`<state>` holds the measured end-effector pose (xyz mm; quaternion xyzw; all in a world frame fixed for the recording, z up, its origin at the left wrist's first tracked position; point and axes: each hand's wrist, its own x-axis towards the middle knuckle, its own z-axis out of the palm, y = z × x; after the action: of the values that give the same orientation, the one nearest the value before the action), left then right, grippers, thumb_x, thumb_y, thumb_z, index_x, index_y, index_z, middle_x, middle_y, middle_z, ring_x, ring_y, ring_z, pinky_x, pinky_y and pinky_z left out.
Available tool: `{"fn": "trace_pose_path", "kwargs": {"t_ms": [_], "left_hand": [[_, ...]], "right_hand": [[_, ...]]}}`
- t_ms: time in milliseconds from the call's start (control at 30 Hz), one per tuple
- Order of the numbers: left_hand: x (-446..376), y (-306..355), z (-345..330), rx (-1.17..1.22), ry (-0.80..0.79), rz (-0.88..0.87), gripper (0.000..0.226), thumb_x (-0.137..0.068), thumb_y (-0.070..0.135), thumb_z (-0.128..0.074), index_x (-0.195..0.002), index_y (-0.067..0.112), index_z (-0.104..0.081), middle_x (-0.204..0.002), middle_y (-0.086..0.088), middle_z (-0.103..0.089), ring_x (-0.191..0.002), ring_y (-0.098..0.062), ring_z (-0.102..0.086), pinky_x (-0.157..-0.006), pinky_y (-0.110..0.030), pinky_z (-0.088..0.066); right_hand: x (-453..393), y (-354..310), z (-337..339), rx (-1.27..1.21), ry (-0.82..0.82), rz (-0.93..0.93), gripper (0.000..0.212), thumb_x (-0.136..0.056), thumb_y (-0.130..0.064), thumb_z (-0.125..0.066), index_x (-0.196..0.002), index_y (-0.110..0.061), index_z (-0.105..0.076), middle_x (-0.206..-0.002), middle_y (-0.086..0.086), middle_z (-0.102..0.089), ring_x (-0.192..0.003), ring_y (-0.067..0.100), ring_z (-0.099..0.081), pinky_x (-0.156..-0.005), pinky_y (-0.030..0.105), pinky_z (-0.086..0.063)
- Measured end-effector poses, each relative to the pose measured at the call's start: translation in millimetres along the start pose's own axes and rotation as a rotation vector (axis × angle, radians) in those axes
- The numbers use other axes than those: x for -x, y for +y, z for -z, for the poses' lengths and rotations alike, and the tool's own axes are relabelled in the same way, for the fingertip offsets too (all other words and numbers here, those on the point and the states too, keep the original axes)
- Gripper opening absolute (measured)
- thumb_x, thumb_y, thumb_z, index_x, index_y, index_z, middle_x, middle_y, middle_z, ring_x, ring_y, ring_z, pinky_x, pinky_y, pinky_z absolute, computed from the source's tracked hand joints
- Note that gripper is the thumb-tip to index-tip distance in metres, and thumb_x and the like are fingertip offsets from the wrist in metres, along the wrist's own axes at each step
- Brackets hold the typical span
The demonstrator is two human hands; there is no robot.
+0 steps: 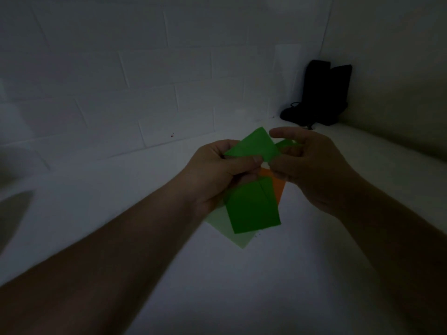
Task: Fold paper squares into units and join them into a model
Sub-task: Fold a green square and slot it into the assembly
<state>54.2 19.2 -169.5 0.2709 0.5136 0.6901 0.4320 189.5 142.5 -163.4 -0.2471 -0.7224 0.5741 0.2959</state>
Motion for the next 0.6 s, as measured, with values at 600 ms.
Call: {"fn": "trace_pose_path", "kwargs": {"t_ms": [600], "left_hand": [[-6.3, -0.9, 9.8, -0.214, 0.059, -0.097, 0.013, -0.087, -0.004, -0.073, -0.098, 0.002, -0.072, -0.078, -0.014, -0.073, -0.067, -0.021, -0.068, -0.068, -0.029, -0.062]], "right_hand": [[2.5, -1.7, -0.6, 0.111, 0.025, 0.01, 0.067, -0.083, 0.01, -0.07, -0.138, -0.024, -0.053, -0.058, -0.003, -0.067, -0.055, 0.009, -0.064, -0.063, 0.029, -0.057]]}}
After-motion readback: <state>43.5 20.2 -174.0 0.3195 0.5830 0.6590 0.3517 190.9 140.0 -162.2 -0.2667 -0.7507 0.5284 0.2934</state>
